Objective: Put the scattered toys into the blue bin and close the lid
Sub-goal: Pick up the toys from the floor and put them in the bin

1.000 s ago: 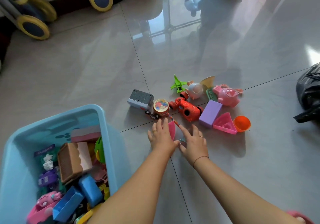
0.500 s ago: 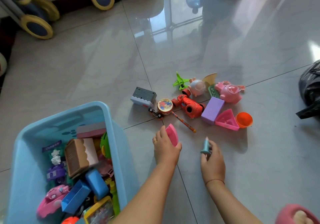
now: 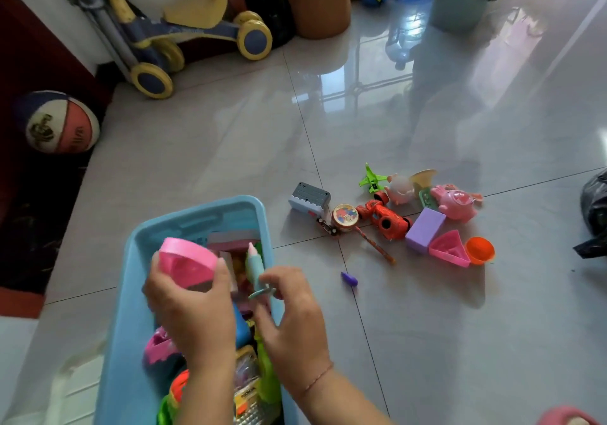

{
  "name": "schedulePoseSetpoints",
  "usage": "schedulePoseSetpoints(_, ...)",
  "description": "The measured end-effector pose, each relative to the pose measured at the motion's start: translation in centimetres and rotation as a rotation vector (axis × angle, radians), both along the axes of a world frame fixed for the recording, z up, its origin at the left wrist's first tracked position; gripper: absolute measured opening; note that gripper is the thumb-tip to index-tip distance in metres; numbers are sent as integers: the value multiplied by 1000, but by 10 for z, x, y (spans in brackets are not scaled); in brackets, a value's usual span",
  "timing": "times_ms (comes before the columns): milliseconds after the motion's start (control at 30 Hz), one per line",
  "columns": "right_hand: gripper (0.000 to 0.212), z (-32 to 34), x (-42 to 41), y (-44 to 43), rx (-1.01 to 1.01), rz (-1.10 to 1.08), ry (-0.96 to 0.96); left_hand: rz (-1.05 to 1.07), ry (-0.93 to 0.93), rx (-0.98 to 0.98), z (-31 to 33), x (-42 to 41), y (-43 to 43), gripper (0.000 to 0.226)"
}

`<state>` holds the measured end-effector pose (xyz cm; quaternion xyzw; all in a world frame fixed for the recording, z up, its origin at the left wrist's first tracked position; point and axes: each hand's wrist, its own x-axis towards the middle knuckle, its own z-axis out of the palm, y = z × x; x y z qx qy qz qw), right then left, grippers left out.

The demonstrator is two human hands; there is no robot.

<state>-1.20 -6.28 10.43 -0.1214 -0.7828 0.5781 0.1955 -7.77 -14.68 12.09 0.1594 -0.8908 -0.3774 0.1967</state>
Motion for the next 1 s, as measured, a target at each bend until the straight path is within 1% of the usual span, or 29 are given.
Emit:
schedulePoseSetpoints(67,23,-9,4,-17,125,136,-85,146,-228,-108,-9,-3,-30,86)
schedulePoseSetpoints(100,24,-15,7,-20,156,149,-107,162,-308,-150,-12,-2,-36,90)
schedulePoseSetpoints(133,25,-21,11,-19,155,118,-108,141,-336,-178,-14,-1,-37,91)
schedulePoseSetpoints(167,24,-27,14,-14,140,57,-100,89,-319,-198,-15,-1,-32,91)
schedulePoseSetpoints(267,23,-53,21,21,114,-172,-115,-139,-175,-206,-16,0,10,79)
schedulePoseSetpoints(333,23,-78,20,56,121,-283,-187,-369,-91,-157,-22,5,52,69)
schedulePoseSetpoints(367,24,-92,18,76,141,-321,-241,-495,-84,-137,-28,8,74,63)
schedulePoseSetpoints(433,30,-121,15,114,202,-368,-376,-704,-152,-154,-47,13,113,56)
schedulePoseSetpoints(533,42,-156,11,162,279,-350,-580,-865,-407,-291,-98,15,152,51)
schedulePoseSetpoints(600,48,-170,4,186,315,-299,-677,-900,-584,-383,-134,14,164,52)
schedulePoseSetpoints(633,50,-176,-1,195,337,-271,-712,-905,-644,-432,-149,12,166,53)
schedulePoseSetpoints(700,50,-185,-13,205,395,-216,-754,-893,-705,-535,-174,9,166,51)
schedulePoseSetpoints(767,44,-193,-24,209,457,-170,-782,-879,-701,-605,-190,4,162,41)
schedulePoseSetpoints(833,36,-201,-31,207,493,-156,-793,-862,-650,-583,-200,0,159,33)
schedulePoseSetpoints(900,26,-207,-32,202,476,-183,-786,-854,-593,-488,-206,0,158,24)
schedulePoseSetpoints(1000,17,-213,-21,189,372,-244,-769,-814,-638,-392,-209,3,156,17)
